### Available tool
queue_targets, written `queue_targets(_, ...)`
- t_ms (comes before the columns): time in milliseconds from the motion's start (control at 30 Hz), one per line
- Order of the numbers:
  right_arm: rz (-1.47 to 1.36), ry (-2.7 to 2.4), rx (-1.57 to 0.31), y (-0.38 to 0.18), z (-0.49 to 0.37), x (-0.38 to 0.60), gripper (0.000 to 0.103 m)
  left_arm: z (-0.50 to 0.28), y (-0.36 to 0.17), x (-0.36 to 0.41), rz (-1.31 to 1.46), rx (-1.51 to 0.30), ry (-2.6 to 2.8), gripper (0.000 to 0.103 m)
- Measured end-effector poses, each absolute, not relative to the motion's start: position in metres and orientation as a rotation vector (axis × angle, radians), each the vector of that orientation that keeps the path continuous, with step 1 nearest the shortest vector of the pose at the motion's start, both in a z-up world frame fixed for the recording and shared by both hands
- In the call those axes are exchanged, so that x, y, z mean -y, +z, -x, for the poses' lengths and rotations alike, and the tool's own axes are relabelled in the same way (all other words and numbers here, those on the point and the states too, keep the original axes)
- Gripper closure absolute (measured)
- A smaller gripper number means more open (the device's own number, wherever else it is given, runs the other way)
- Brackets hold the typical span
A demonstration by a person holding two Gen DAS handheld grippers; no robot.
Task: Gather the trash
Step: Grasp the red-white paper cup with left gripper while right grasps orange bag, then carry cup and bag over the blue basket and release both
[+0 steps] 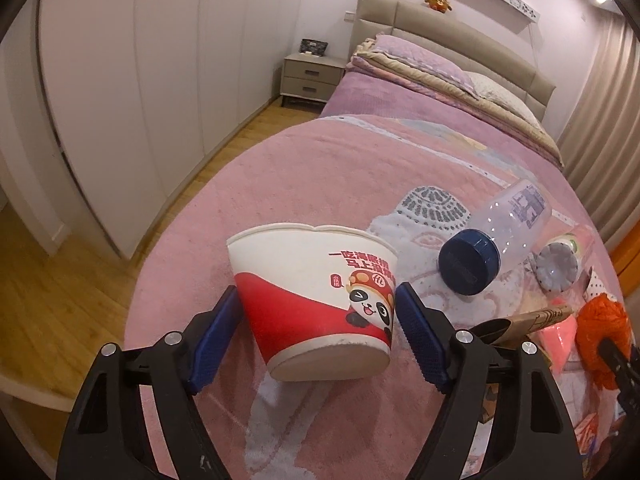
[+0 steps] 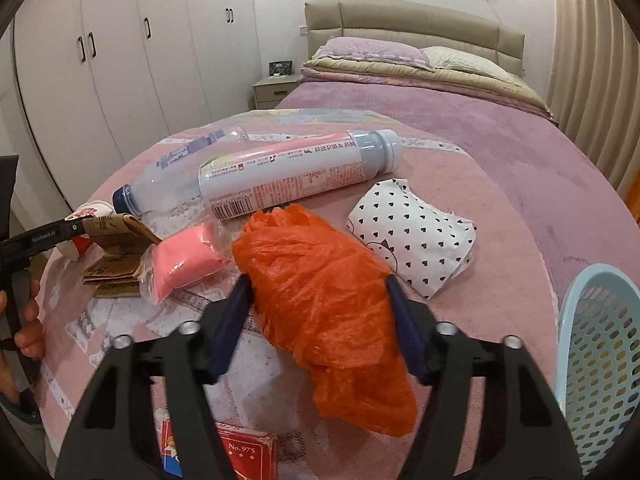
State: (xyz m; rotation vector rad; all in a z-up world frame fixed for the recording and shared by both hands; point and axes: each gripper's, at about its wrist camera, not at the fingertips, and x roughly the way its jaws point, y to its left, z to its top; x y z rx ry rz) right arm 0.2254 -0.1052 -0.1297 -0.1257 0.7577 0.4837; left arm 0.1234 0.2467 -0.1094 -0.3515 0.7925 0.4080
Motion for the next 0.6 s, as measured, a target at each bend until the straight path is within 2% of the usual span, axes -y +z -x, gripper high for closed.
queue_targets(33, 0.127, 0.487, -0.763, -0.13, -0.226, 0.104, 0.054, -0.123, -0.108, -0.244, 0.342, -0.789, 0.414, 0.028)
queue_targets(200, 0.131, 0.485, -0.721, -0.127, -0.22, 0.105, 0.064, -0.107, -0.092, -0.232, 0.31, -0.71, 0.428, 0.029)
queue_targets(400, 0.096, 0.513, -0.6, -0.113, -0.202, 0.117, 0.065, -0.081, -0.055, -0.212, 0.277, -0.598, 0.381, 0.029)
queue_targets(600, 0.023, 0.459, -0.583, -0.098, -0.192, 0.141, 0.065, -0.066, -0.023, -0.163, 0.256, -0.508, 0.225, 0.029)
